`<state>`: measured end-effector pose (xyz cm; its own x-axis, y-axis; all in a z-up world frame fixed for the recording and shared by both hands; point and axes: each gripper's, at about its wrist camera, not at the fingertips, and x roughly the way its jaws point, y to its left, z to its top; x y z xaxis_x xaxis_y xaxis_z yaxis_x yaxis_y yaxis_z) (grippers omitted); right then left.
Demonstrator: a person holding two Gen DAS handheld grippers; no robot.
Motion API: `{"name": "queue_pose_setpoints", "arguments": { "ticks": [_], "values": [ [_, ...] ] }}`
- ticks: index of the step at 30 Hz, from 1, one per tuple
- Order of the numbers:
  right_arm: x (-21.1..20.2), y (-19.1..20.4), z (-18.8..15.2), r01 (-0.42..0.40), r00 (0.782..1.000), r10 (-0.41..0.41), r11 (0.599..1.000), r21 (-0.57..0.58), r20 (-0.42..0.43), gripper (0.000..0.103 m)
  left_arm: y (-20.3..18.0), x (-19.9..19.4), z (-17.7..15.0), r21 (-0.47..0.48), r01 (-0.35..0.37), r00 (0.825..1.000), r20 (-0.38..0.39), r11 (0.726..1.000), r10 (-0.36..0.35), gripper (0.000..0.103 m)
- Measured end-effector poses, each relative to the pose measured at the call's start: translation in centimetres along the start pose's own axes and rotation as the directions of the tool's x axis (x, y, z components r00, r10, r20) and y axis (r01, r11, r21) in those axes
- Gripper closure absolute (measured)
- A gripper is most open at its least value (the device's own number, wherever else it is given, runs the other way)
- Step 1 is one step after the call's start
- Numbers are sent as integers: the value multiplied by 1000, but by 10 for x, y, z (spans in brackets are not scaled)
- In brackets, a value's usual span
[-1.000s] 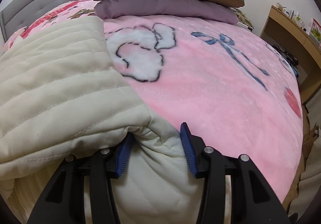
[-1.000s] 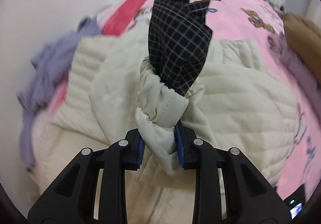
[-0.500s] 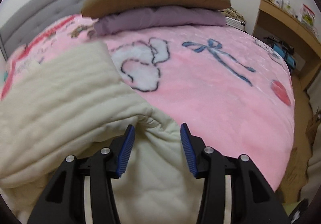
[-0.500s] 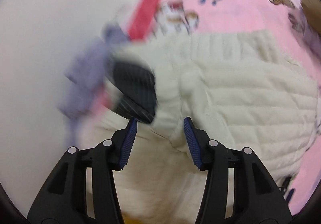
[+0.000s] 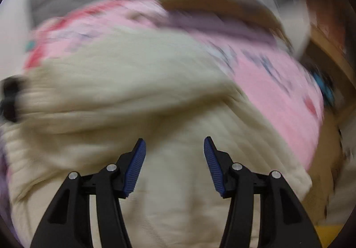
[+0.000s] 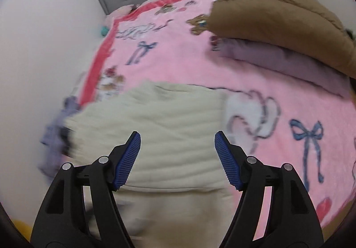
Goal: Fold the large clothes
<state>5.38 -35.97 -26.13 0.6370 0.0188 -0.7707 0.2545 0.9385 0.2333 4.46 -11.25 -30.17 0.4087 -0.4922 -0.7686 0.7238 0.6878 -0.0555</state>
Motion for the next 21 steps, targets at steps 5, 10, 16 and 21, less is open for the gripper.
{"name": "queue_pose_setpoints", "arguments": {
  "ticks": [5, 10, 16, 21],
  "values": [
    [42, 7, -62, -6, 996, 0, 998, -70, -85, 41, 70, -12, 15, -206, -69, 997, 8, 976, 72, 45],
    [52, 20, -78, 91, 995, -97, 984, -151, -32, 38, 113, 17, 19, -378, -9, 999, -43, 926, -8, 39],
    [62, 19, -103, 266, 958, -288, 894, -361, -8, 37, 142, 20, 6, -562, 82, 995, -7, 823, -104, 32],
    [80, 16, -103, 284, 946, -325, 843, -457, -11, 38, 155, 15, 6, -595, 105, 993, 15, 797, -119, 32]
  ]
}}
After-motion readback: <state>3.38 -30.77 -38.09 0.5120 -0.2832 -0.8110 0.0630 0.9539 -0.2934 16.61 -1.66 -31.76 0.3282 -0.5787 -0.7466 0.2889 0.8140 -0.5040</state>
